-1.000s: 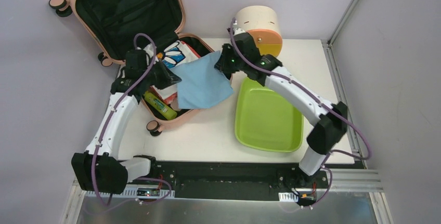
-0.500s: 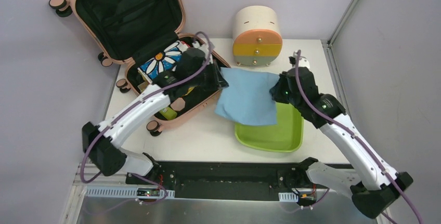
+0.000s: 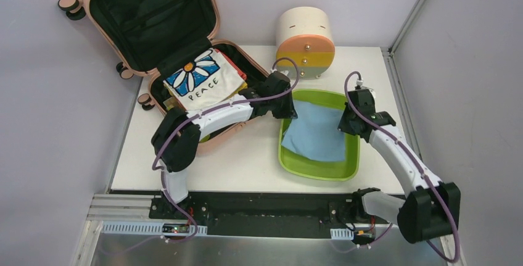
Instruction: Open, take out, and arrange the luggage
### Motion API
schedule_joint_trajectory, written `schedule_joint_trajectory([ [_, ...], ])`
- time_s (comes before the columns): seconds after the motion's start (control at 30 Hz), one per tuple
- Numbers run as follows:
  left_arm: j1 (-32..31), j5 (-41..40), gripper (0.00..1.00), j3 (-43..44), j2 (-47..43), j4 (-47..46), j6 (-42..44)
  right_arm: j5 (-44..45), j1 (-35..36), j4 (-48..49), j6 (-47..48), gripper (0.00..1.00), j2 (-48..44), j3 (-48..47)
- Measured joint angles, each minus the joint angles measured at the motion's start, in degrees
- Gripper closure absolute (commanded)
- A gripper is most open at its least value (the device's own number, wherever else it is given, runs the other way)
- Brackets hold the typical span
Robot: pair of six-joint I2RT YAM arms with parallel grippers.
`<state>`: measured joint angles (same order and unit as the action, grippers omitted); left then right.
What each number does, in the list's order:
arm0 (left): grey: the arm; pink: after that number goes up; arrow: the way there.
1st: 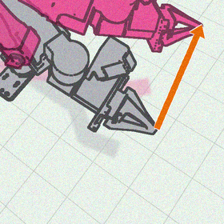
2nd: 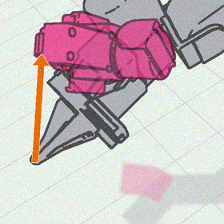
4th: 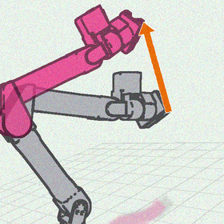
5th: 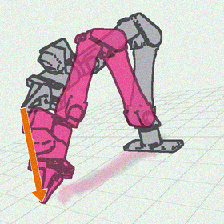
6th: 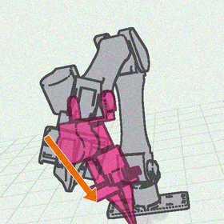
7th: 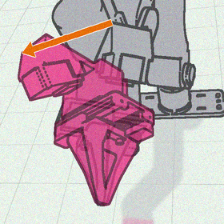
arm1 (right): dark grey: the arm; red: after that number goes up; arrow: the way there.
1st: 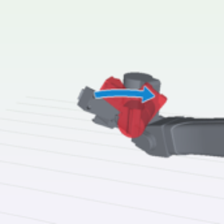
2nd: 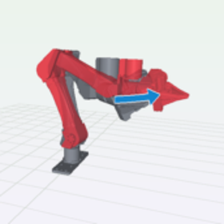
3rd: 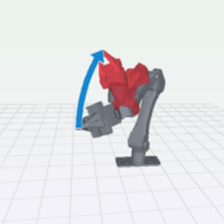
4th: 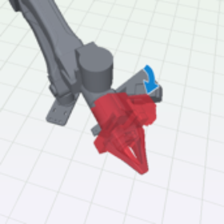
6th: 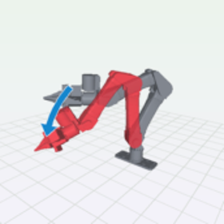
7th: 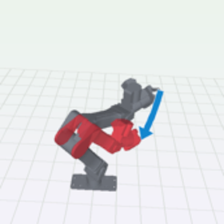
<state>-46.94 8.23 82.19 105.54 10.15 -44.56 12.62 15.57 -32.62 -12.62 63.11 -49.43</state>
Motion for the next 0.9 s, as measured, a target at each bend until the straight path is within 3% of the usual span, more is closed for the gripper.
schedule_joint_trajectory([
  [0.17, -0.37, -1.29, 1.00, 0.00, 3.32, -1.03, 0.35, -0.33, -3.52, 2.03, 1.36, 1.00, 8.31, 0.52],
  [0.43, -1.51, -3.43, 1.00, -0.09, 5.05, -1.92, 1.25, 0.33, -4.81, 3.26, 3.80, 0.97, 12.72, 0.13],
  [0.53, -1.79, -4.33, 0.92, -0.39, 5.05, -2.32, 1.99, 0.87, -5.01, 3.26, 4.46, 0.84, 14.45, -0.52],
  [0.7, -1.79, -5.31, 0.66, -1.79, 4.83, -2.38, 3.58, 1.90, -5.09, 1.38, 4.57, 0.61, 15.47, -2.54],
  [0.9, -2.08, -5.77, 0.56, -2.47, 0.24, -1.97, 5.70, 2.34, -5.20, -5.79, 1.79, 0.60, 14.36, -8.39],
])
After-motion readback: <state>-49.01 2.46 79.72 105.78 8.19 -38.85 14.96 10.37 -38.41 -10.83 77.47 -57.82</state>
